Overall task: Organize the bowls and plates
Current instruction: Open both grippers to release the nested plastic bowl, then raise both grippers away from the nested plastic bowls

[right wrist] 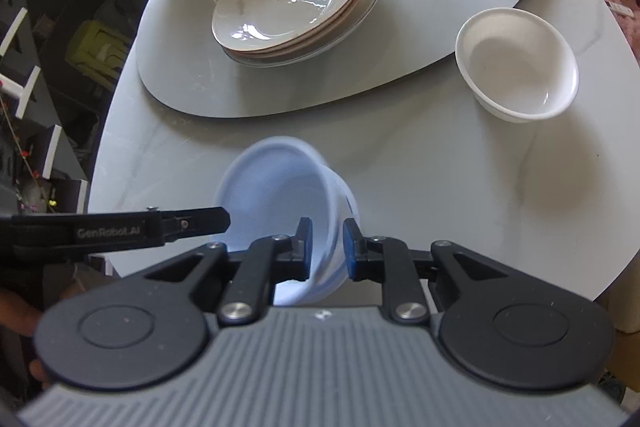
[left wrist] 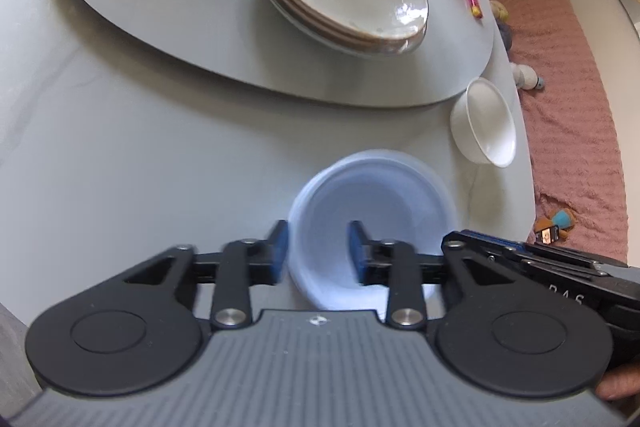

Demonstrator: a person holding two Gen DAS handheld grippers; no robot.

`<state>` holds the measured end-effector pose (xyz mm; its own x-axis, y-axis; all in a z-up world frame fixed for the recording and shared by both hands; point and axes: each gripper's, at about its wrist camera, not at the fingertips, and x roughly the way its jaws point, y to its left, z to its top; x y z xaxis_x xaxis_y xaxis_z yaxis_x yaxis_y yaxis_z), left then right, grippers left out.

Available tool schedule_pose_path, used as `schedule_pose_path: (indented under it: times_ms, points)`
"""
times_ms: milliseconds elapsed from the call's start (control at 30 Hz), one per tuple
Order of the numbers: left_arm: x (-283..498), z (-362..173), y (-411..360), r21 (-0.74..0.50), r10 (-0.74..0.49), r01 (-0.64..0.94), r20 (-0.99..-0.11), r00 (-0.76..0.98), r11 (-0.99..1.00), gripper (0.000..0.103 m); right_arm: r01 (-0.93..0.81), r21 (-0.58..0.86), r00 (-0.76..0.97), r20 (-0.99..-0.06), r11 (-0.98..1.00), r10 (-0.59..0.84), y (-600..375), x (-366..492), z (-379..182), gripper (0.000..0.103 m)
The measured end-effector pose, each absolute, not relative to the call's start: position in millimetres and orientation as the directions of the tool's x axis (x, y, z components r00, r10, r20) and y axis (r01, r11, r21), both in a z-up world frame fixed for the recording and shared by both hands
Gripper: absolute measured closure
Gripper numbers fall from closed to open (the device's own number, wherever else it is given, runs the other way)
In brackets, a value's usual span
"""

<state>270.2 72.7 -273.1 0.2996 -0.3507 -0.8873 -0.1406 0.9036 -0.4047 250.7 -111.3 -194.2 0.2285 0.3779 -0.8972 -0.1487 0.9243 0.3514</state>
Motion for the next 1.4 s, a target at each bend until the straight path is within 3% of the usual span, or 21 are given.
schedule_pose_path:
  times_ms: [433, 833, 1400]
  points:
    - [261.6, -181.5, 75.1, -0.422, -0.375, 0.005, -0.801, 0.466, 0.907, 0.060, -0.094, 0.335, 0.345, -0.872, 0.937, 0.347, -118.8, 240.8, -150.6, 0.079]
    - [254.3, -98.3, 83.2, -0.381, -0.388, 0.138, -0.722, 0.573, 0.914, 0.060, -0.097, 0.273, 0.577, -0.768, 0.957, 0.278, -110.4, 214.4, -72.1, 0.079]
    - [237.8, -63.4, 107.8, -0.344, -0.403, 0.218, -0.687, 0.605, 0.914, 0.058, -0.051, 0.228, 0.678, -0.707, 0.972, 0.202, -85.6, 197.8, -37.8, 0.079]
